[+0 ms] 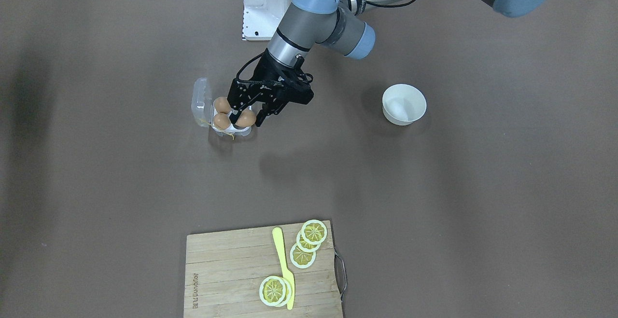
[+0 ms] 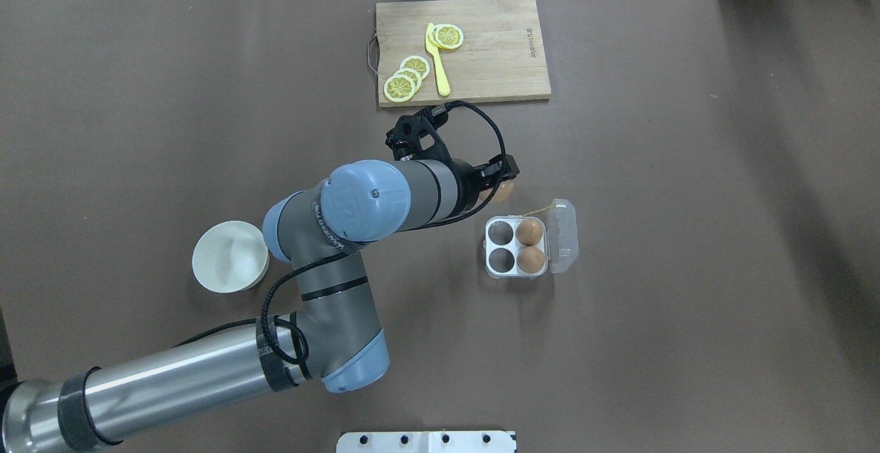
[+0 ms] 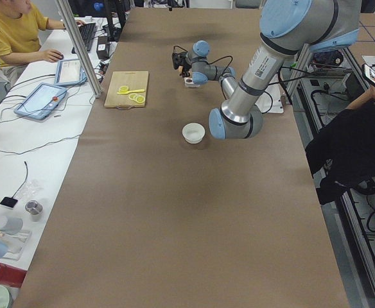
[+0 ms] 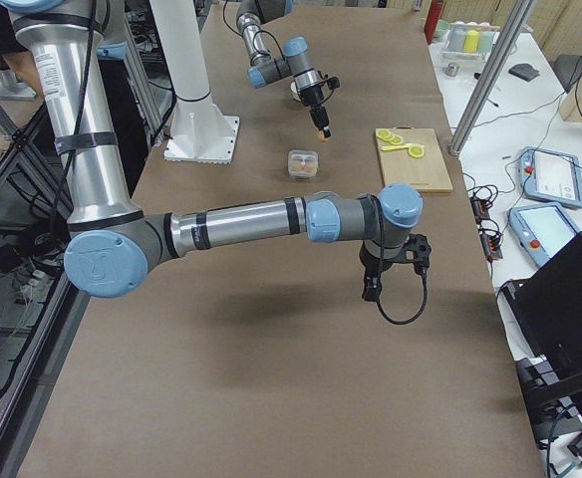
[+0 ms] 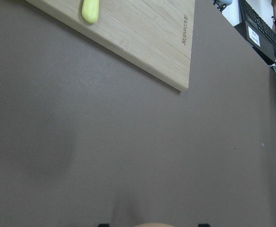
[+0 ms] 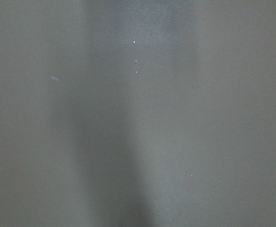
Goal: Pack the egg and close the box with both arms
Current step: 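Lower the egg into the empty carton slot and open the left gripper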
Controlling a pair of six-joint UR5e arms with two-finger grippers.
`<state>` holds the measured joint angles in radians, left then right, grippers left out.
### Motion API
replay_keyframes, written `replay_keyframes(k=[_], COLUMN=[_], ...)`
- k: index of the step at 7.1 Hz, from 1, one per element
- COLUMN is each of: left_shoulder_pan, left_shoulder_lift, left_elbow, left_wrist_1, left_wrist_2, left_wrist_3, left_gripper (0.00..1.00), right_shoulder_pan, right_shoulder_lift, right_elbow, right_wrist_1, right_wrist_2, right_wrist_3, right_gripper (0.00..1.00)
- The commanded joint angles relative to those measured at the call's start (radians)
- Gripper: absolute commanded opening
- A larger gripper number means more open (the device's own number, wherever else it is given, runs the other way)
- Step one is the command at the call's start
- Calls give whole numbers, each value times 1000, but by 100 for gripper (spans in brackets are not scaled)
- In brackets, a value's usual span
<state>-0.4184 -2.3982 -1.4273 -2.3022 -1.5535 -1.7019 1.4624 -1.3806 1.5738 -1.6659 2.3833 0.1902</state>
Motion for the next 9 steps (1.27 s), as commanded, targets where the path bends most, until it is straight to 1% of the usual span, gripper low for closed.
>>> replay_keyframes(k=[1, 4, 6, 7, 9], left_shoulder_pan=[6, 24, 58, 58, 64], left_shoulder_lift=[-6, -12, -13, -18, -19], left_elbow=[7, 18, 21, 24, 25], left_wrist_1=[1, 1, 1, 1, 1], left_wrist_2=[1, 1, 38, 36, 38], left_wrist_3=[2, 2, 2, 2, 4], left_gripper=[57, 57, 58, 58, 60], right_shoulder_pan=[1, 2, 4, 6, 6], right_shoulder_lift=[-3, -5, -5, -5, -5], right_elbow=[0, 2, 2, 2, 2], right_wrist_1=[2, 2, 0, 2, 0], right_wrist_2=[0, 0, 0, 0, 0], right_wrist_3=[0, 0, 0, 0, 0], right_gripper=[100, 100, 100, 100, 100])
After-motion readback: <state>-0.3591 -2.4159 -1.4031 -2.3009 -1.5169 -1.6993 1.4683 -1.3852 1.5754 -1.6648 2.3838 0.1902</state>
